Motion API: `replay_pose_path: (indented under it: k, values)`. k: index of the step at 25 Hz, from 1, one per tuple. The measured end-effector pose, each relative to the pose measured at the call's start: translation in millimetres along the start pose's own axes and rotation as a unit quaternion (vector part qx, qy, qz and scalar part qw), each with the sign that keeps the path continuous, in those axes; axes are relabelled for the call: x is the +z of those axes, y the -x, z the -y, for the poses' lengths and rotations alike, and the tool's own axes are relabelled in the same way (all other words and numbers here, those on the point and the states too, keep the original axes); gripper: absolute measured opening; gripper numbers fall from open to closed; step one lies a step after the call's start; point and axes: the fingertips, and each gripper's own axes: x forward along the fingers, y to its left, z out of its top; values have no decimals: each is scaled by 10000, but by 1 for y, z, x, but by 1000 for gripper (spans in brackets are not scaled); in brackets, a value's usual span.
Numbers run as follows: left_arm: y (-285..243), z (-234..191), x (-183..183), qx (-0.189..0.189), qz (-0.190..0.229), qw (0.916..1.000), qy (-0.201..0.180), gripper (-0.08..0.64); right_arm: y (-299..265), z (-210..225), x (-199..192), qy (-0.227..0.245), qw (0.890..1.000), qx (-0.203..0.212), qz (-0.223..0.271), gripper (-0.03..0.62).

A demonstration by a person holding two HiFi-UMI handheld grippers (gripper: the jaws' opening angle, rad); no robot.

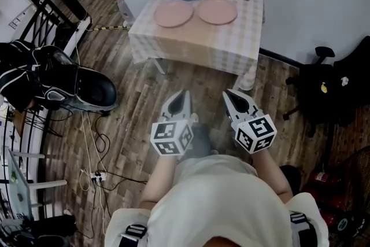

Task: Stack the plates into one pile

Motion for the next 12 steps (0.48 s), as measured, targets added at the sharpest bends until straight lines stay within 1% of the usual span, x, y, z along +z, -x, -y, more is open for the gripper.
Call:
replay_pose_path:
  k: [7, 12]
  values:
    - [-50, -19, 12, -77, -79, 9999, -14, 3, -41, 35, 9, -54, 9999, -152, -14, 0]
    - [-89, -45, 28, -60, -97, 9999, 25, 3, -84, 55, 20, -29, 9998, -162, -61, 0]
